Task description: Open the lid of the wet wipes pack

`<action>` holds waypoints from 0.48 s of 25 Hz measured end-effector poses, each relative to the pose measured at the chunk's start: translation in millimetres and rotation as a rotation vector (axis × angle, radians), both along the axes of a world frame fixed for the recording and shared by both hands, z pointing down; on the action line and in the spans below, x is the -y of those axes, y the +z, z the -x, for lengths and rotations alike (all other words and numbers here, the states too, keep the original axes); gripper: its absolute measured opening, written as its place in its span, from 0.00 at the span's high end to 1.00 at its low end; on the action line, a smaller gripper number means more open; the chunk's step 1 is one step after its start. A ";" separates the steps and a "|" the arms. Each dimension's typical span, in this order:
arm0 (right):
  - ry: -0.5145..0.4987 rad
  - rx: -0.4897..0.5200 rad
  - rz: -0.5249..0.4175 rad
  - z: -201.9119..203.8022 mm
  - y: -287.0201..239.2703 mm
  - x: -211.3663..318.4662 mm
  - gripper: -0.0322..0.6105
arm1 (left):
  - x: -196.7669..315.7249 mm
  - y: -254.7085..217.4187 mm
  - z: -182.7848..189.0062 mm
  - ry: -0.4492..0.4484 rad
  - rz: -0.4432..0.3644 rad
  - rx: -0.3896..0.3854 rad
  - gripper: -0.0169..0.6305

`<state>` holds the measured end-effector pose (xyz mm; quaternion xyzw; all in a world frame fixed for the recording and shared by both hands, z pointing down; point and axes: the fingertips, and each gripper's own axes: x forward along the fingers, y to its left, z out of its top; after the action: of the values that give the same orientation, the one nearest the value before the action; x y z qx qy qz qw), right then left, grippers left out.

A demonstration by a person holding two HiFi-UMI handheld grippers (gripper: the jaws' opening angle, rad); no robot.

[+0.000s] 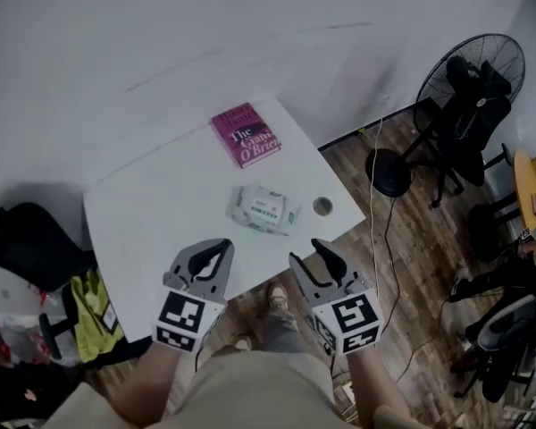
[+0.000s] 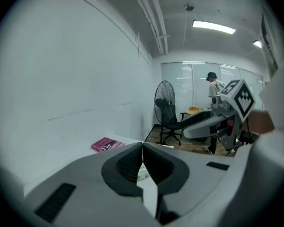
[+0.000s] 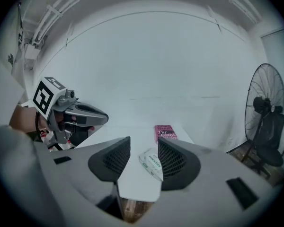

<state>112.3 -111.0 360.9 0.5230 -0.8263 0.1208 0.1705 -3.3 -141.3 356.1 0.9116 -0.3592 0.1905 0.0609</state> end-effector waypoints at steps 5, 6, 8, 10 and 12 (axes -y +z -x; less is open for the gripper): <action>-0.087 -0.040 0.056 -12.5 34.0 67.7 0.67 | 54.0 35.9 -21.0 -0.060 0.056 0.091 0.94; -0.118 -0.043 0.078 -12.5 43.0 78.0 0.67 | 63.3 44.3 -23.8 -0.075 0.066 0.116 0.94; -0.184 -0.049 0.130 -10.6 63.5 94.6 0.67 | 79.3 63.1 -27.9 -0.102 0.089 0.167 0.94; -0.248 -0.061 0.180 -7.7 85.0 105.9 0.67 | 91.0 83.1 -31.3 -0.120 0.127 0.202 0.94; -0.307 -0.089 0.219 -5.4 105.6 113.2 0.67 | 100.4 101.0 -33.5 -0.142 0.171 0.213 0.94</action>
<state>117.6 -224.2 466.5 0.3740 -0.8699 0.1593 0.2794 30.2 -241.7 457.1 0.8501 -0.4094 0.3114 0.1131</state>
